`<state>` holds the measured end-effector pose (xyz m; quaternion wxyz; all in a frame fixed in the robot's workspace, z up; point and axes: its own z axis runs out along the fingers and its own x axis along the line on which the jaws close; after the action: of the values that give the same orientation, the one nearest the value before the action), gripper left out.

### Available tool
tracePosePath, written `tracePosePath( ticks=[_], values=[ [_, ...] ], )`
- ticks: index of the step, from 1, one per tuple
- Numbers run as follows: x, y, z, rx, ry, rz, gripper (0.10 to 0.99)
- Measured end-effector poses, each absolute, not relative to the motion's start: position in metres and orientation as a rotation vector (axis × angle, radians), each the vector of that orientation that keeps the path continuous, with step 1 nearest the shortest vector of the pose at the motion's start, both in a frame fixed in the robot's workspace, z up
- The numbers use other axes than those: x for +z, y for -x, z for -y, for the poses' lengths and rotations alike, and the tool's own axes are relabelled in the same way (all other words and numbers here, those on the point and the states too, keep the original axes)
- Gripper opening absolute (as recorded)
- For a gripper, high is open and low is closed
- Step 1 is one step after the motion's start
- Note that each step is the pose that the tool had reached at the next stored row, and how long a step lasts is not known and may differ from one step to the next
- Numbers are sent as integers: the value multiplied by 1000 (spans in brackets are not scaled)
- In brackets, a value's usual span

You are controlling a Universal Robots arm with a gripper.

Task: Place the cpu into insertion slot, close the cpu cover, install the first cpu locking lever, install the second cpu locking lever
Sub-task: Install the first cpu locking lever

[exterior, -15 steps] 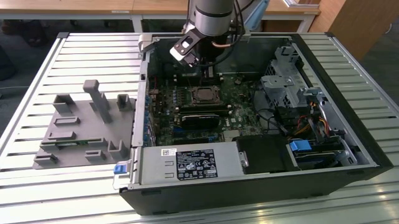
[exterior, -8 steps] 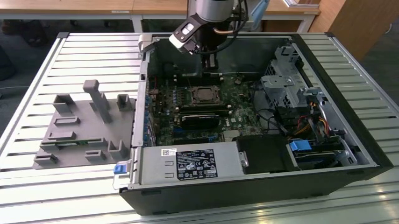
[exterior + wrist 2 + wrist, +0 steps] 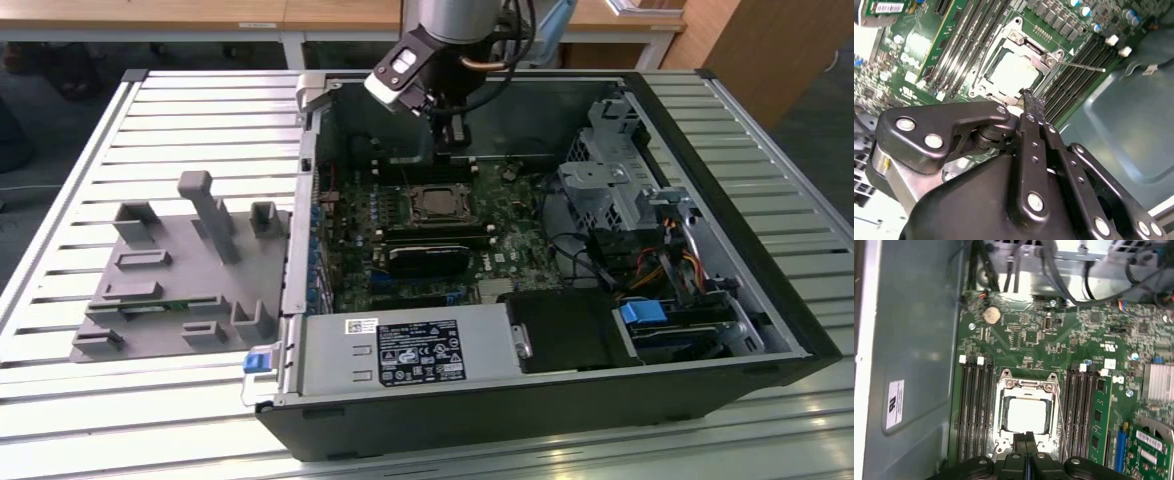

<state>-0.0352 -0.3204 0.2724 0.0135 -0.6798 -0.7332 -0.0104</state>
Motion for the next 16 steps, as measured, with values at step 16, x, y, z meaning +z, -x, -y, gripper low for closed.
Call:
tracePosePath(
  ticks=[16],
  values=[
    [272,35,320,-27,1801,2538,118]
  ],
)
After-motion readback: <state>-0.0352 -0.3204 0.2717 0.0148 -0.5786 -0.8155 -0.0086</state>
